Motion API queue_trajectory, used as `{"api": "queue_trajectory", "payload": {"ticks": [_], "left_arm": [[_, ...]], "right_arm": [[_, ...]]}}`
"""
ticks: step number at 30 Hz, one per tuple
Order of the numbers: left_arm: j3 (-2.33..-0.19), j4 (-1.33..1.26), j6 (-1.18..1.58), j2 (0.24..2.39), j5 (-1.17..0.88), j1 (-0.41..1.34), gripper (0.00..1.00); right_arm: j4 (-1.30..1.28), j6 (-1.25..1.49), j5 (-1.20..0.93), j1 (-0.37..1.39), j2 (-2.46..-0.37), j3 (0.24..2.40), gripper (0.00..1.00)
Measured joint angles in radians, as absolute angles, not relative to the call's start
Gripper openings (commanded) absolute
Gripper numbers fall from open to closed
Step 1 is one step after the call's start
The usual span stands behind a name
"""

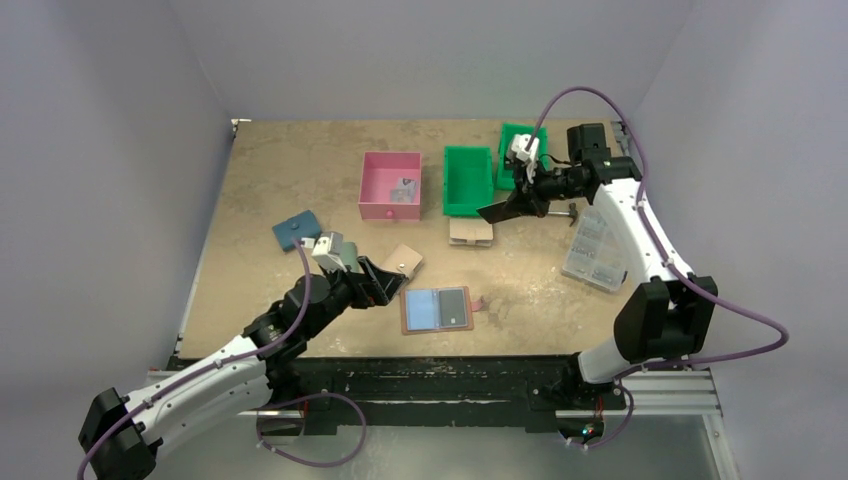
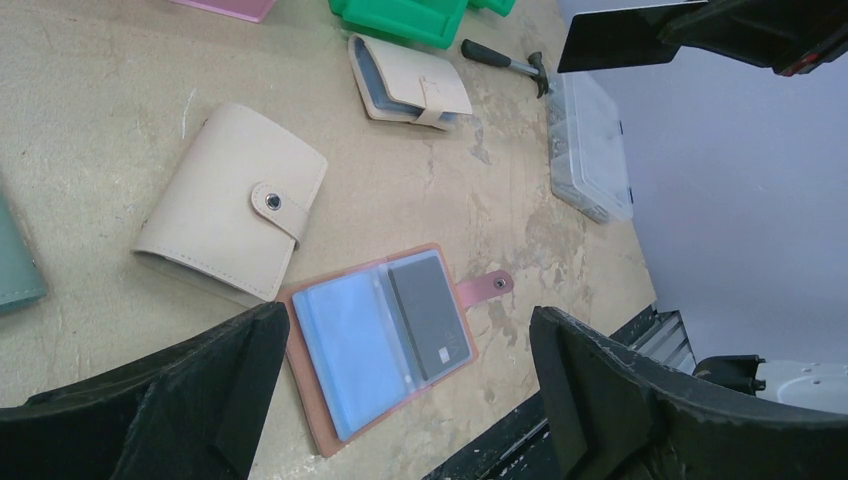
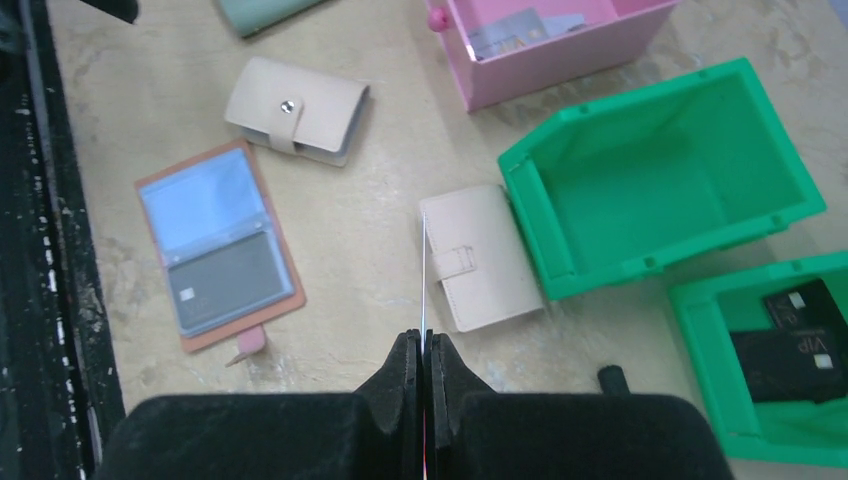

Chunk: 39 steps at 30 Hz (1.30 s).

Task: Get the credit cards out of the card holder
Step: Place the credit card in the storage box.

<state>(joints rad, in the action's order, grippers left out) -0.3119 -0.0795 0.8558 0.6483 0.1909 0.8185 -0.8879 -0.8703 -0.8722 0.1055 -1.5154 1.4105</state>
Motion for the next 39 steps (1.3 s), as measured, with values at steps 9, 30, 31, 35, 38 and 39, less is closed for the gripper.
{"api": "queue_trajectory", "payload": {"ticks": [9,30,31,35,38,39], "left_arm": [[-0.295,-0.076,0.857,0.648,0.191,0.818,0.99],[-0.279,-0.067,0.857,0.652,0.192,0.818,0.99],[-0.279,-0.064,0.857,0.652,0.194,0.818,0.99],[-0.279,-0.058,0.857,0.651,0.196,0.818,0.99],[-0.279,-0.056,0.857,0.649,0.199,0.818,0.99],[-0.279,-0.055,0.857,0.648,0.199,0.818,0.99]], "right_arm": [[-0.805,-0.783,-0.755,0.089,-1.516,1.419,0.00],[-0.703,-0.699,-0.560,0.077,-1.604,1.542,0.00],[-0.702,-0.699,-0.554,0.077,-1.612,1.550,0.00],[-0.696,-0.699,-0.522,0.077,-1.642,1.586,0.00],[-0.693,-0.699,-0.498,0.077,-1.669,1.620,0.00],[-0.692,-0.700,-0.490,0.077,-1.678,1.630,0.00]]}}
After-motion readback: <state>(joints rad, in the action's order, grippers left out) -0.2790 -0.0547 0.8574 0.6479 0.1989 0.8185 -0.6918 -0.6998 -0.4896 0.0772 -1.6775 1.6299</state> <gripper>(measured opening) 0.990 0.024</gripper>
